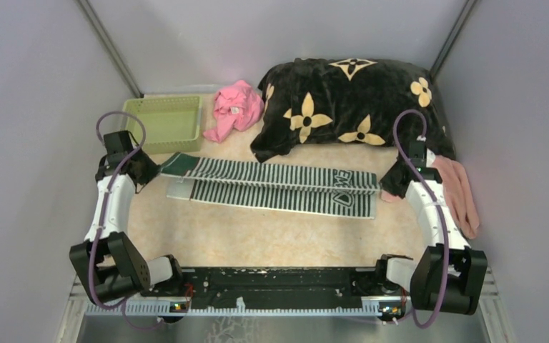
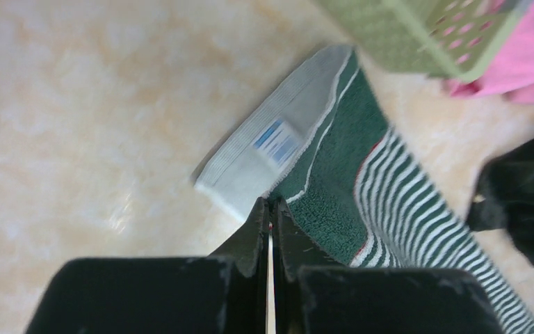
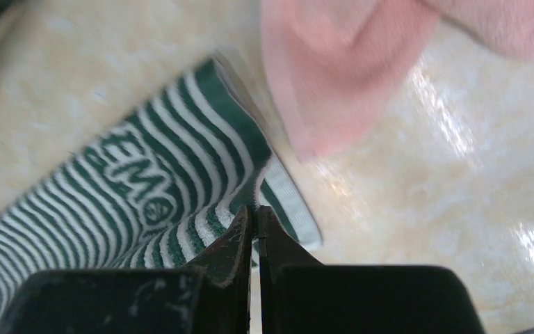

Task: Roll the towels
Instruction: Fold the towel at the center of the board.

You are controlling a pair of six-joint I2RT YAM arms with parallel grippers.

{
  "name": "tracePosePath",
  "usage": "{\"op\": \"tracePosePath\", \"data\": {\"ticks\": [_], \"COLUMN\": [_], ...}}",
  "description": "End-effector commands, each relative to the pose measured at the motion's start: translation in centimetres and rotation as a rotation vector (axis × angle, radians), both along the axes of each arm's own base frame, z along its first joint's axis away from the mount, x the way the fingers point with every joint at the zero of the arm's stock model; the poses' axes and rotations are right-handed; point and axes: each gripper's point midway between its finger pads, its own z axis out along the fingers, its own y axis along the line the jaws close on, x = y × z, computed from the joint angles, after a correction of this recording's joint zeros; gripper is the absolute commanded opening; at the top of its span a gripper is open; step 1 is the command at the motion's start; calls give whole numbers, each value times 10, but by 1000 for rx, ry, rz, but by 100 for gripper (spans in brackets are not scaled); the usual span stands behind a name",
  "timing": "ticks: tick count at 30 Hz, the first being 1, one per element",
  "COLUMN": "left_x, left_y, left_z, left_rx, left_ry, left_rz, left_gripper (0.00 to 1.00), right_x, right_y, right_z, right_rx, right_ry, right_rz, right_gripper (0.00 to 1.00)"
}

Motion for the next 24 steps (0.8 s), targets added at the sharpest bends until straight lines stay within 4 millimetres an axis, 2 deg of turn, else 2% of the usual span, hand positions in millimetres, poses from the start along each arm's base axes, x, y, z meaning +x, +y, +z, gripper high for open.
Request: {"op": "tracePosePath", "data": {"ticks": [1, 7, 10, 12, 15, 19, 21, 24], "left_x": [57, 120, 144, 153, 153, 141, 143, 159], "left_y": [3, -6, -10, -13, -19, -12, -7, -9], "left_z": [41, 58, 59, 53, 44, 32, 36, 52], "left_rx": [-5, -125, -176, -208, -245, -204, -179, -206], "left_ry": [-172, -243, -267, -262, -248, -245, -267, -302], "left_rz": [-62, -134, -157, -172, -186, -154, -143, -160], "left_gripper": [0, 0, 0, 0, 0, 0, 0, 0], "right_x": [63, 125, 150, 158, 156, 138, 133, 141], "right_y": [-14, -16, -13, -8, -5, -11, -24, -39], "right_z": [55, 87, 92, 93, 88, 77, 77, 91], "right_rx": [-58, -49, -21, 5, 21, 11, -3, -5], "right_ry": [-198, -313, -349, -365, -365, -350, -367, -410], "right_rz": [7, 31, 54, 68, 79, 63, 26, -6], "right_gripper": [0, 0, 0, 0, 0, 0, 0, 0]}}
